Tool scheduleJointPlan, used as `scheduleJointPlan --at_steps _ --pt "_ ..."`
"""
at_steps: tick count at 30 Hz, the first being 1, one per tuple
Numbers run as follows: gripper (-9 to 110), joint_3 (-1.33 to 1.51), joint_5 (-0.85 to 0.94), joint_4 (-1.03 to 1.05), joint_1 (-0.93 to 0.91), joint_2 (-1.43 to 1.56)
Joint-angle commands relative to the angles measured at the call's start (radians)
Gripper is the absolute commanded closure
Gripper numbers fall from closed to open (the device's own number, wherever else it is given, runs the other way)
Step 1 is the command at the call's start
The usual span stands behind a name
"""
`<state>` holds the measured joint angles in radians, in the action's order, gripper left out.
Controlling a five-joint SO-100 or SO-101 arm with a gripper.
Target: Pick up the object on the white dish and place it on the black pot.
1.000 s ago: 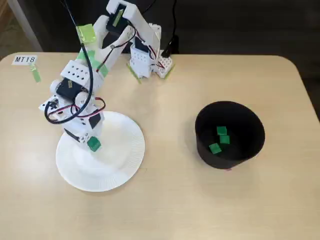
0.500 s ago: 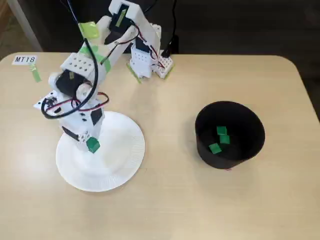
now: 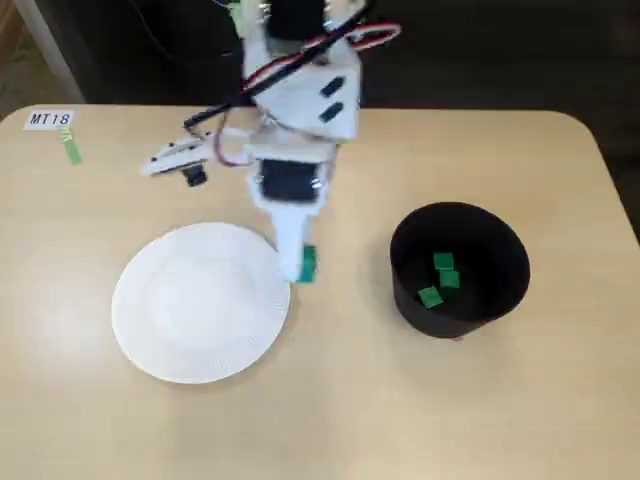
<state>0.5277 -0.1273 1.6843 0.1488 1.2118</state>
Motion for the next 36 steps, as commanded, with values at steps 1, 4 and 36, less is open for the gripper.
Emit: scheduleJointPlan --at_steps 1,4,36 --pt "101 -0.002 -0.009 0.006 0.164 0.072" --pt "101 0.028 -0.011 0.006 0.293 0.071" --pt "91 0.104 0.023 0.006 0.443 -0.278"
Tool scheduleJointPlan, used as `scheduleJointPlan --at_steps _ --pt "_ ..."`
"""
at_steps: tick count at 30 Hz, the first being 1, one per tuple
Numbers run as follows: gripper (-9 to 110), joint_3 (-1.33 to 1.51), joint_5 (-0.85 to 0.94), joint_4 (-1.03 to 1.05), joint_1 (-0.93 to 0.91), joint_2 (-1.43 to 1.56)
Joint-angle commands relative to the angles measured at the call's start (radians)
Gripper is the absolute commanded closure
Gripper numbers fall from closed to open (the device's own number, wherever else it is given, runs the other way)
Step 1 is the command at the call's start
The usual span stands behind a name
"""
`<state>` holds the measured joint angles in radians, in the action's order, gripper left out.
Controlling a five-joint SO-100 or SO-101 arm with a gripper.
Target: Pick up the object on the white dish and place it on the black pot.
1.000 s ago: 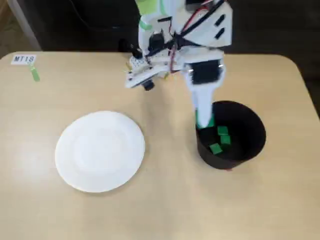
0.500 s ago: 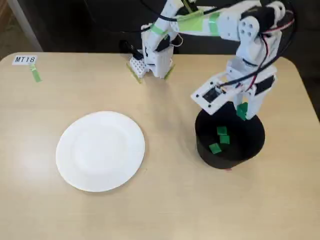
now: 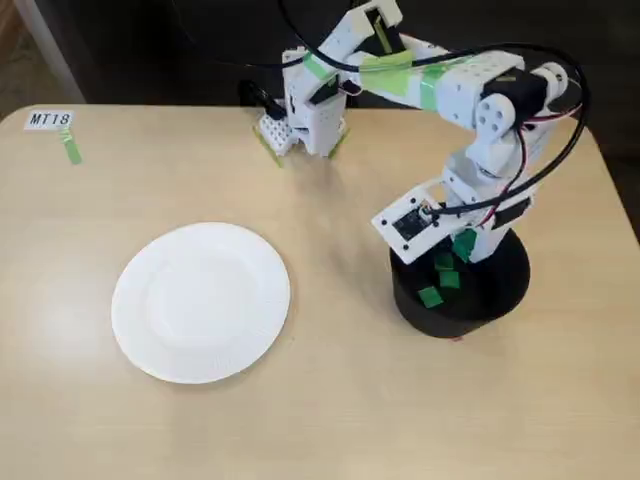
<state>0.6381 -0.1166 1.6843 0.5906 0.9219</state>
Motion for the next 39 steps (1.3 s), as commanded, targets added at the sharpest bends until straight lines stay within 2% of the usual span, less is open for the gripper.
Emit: scheduleJointPlan --at_steps 1,4,9,11,12,13,14,22,33,36,39 --pt "85 -0.005 0.025 0.006 0.006 0.017" --pt "71 -0.005 0.046 0.006 0.017 0.026" --pt "66 -0.003 0.048 0.006 0.026 0.044" --pt "73 -0.003 0.037 0.008 0.026 0.061" --pt "81 -0.002 0.026 0.008 0.021 0.080" --pt "95 0.003 0.009 0.008 0.014 0.104" --pt "101 0.017 -0.003 0.009 0.003 0.141" --pt "101 0.067 0.061 -0.003 -0.138 0.540" --pt "102 0.092 0.130 -0.014 -0.502 1.127" --pt "102 0.235 0.126 -0.028 -0.540 1.282" --pt "102 0.600 0.084 -0.169 -0.540 1.522"
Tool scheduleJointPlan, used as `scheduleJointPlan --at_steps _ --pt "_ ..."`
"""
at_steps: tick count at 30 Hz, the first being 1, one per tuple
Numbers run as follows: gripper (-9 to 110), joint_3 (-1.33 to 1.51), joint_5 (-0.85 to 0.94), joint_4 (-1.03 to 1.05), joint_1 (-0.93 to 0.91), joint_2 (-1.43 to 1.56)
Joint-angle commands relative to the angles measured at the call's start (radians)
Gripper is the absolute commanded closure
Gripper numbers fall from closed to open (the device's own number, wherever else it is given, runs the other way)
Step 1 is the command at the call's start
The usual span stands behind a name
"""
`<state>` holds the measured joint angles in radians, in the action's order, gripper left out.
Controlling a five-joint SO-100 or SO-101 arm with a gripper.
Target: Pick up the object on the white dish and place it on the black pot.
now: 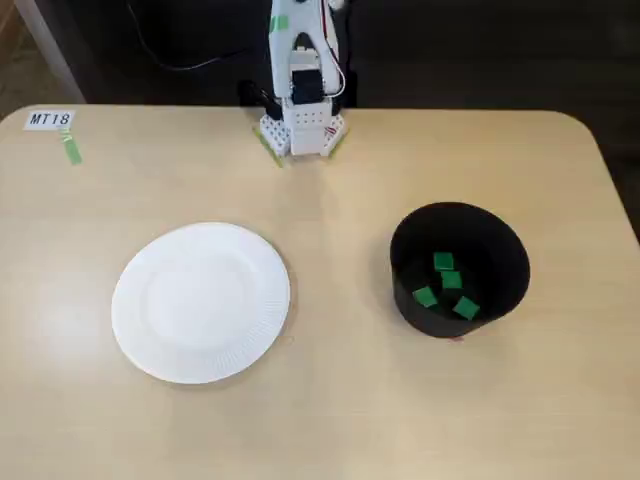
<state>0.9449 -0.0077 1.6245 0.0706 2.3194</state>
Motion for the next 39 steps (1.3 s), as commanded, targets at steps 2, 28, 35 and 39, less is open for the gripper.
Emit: scheduleJointPlan --at_steps 2,28,35,39 --pt "102 0.548 -0.057 -0.225 -0.020 0.291" --pt "102 1.939 0.066 -0.440 -0.087 1.009" --pt "102 2.023 0.094 -0.445 -0.095 1.009" --pt "102 2.085 0.077 -0.468 -0.087 1.009"
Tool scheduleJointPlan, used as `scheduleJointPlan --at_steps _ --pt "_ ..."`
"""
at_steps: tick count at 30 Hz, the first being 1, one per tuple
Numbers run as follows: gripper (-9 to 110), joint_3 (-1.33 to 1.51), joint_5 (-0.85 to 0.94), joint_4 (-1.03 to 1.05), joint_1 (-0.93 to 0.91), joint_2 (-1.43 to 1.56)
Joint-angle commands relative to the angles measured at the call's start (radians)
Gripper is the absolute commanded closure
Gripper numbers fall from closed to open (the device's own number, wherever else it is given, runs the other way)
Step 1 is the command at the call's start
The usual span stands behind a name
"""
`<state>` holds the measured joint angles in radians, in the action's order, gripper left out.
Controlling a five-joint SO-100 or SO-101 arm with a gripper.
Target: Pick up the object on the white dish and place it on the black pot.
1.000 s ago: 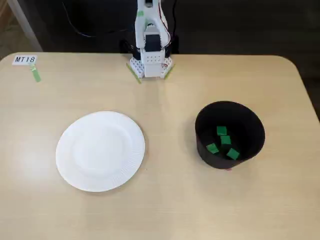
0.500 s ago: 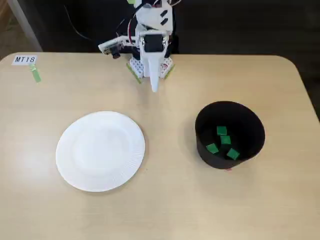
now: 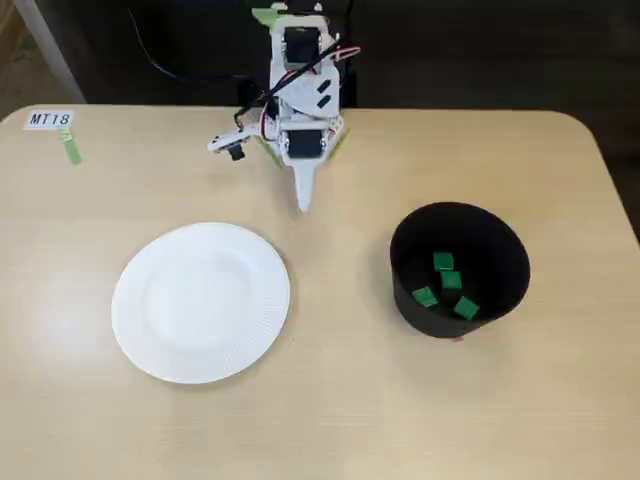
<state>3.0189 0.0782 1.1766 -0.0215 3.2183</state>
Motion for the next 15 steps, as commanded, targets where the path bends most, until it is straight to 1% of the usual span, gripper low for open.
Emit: scheduleJointPlan --at_steps 1,15 --pt "102 0.026 -0.018 -0.028 0.008 0.112" --pt "101 0.029 -0.032 -0.037 0.018 0.112"
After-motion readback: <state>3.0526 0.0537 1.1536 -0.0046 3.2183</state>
